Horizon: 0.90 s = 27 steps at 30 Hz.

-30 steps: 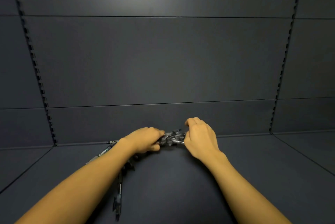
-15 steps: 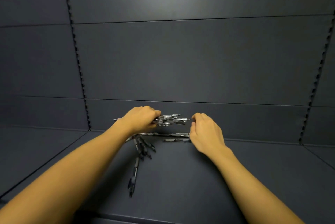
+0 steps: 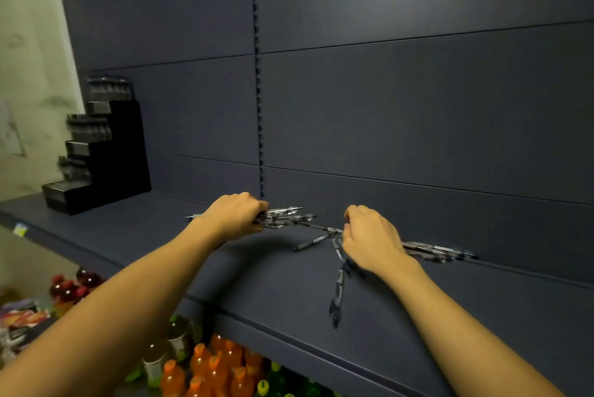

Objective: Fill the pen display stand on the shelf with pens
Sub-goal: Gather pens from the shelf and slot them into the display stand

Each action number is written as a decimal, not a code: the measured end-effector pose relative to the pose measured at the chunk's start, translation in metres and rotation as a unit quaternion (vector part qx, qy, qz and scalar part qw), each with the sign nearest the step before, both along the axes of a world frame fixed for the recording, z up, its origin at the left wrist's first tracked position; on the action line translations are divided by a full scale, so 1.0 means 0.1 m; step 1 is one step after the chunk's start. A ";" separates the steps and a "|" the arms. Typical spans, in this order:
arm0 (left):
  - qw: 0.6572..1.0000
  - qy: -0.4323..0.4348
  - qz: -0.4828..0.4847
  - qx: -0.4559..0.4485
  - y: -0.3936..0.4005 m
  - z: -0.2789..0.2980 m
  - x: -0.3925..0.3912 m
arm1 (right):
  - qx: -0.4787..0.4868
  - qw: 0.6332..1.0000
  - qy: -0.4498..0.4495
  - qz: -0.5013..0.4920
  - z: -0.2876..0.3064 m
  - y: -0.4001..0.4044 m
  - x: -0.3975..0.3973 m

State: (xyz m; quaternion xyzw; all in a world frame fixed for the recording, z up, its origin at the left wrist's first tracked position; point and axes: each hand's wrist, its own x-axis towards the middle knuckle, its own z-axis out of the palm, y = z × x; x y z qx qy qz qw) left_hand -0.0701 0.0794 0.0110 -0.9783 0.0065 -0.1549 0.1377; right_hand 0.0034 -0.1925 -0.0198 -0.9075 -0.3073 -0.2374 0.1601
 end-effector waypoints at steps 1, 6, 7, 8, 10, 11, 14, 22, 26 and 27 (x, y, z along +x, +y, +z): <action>1.000 0.000 0.010 -0.001 0.15 -0.01 -0.11 | -0.005 1.000 0.001 0.011 -0.01 0.16 -0.04; 0.999 0.003 0.051 -0.004 0.76 -0.06 -0.52 | -0.028 0.999 0.007 0.045 -0.02 0.79 -0.27; 0.998 0.001 0.060 -0.004 0.90 -0.08 -0.62 | -0.034 0.998 0.007 0.052 -0.03 0.94 -0.32; 0.998 0.002 0.068 -0.003 1.04 -0.09 -0.71 | -0.041 0.997 0.005 0.060 -0.04 1.09 -0.38; 0.997 0.003 0.080 0.000 1.31 -0.12 -0.89 | -0.050 0.996 0.001 0.078 -0.06 1.38 -0.50; 0.996 0.004 0.087 0.002 1.44 -0.14 -0.98 | -0.051 0.995 0.000 0.087 -0.08 1.51 -0.56; 0.995 0.007 0.102 0.002 1.83 -0.18 -1.24 | -0.050 0.993 0.001 0.105 -0.12 1.90 -0.75; 0.993 0.013 0.115 0.005 2.67 -0.21 -1.79 | -0.059 0.991 0.005 0.120 -0.24 2.74 -1.11; 0.994 0.010 0.108 0.010 2.96 -0.27 -1.89 | -0.064 0.990 0.003 0.123 -0.29 3.07 -1.23; 0.994 0.009 0.106 0.011 3.02 -0.29 -1.91 | -0.065 0.990 0.002 0.125 -0.29 3.15 -1.24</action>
